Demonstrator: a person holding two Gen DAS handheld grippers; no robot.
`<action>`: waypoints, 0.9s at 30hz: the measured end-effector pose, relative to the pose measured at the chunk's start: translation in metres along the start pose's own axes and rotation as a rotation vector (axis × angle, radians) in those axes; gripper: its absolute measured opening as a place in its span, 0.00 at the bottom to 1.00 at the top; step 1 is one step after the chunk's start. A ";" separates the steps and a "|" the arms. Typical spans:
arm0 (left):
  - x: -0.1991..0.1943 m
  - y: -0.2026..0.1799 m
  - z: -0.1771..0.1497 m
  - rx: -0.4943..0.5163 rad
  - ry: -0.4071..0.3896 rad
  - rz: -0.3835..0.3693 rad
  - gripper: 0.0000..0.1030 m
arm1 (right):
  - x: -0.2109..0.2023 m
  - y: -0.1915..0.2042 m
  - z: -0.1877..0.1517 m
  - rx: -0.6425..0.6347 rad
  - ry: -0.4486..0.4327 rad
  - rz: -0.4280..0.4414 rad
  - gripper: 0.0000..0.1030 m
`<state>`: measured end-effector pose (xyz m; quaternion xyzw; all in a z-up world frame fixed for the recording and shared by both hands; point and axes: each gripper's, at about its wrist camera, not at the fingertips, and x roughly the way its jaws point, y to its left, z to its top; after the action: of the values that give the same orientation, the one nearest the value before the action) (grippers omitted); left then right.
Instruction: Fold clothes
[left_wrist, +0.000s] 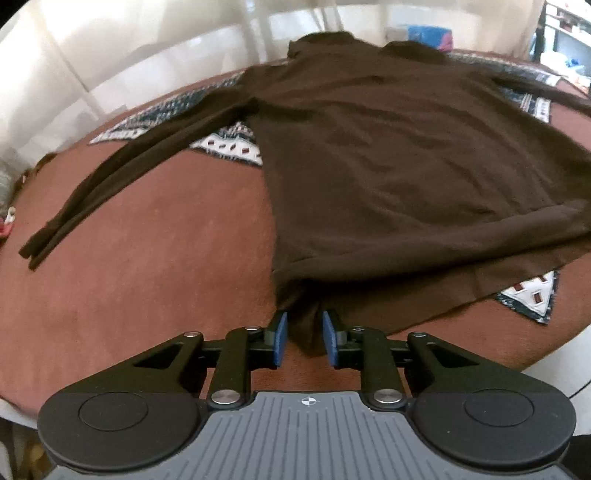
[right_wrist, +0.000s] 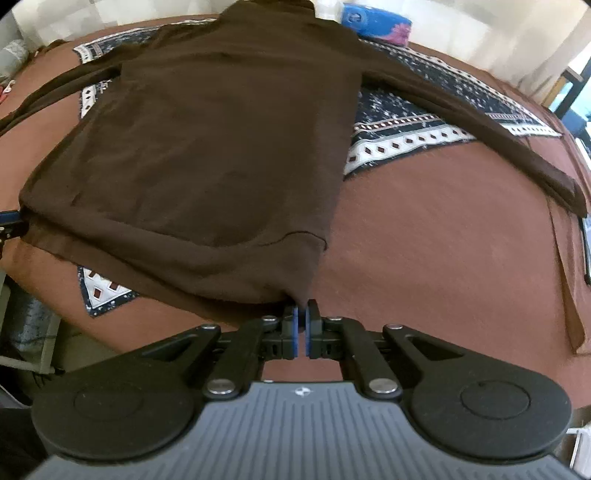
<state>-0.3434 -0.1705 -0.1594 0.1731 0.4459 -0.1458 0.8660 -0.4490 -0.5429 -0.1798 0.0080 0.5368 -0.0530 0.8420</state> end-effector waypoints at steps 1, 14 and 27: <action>0.003 0.000 0.000 0.000 0.004 0.002 0.36 | 0.000 -0.001 -0.001 0.006 0.003 0.000 0.04; -0.001 0.014 0.003 -0.090 -0.008 -0.008 0.00 | 0.005 -0.002 -0.003 0.021 0.010 0.008 0.06; -0.044 0.057 -0.030 -0.394 -0.067 -0.095 0.00 | 0.005 -0.008 -0.002 0.036 -0.010 -0.012 0.03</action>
<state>-0.3666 -0.1016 -0.1296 -0.0261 0.4445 -0.1021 0.8895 -0.4494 -0.5509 -0.1851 0.0197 0.5314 -0.0679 0.8442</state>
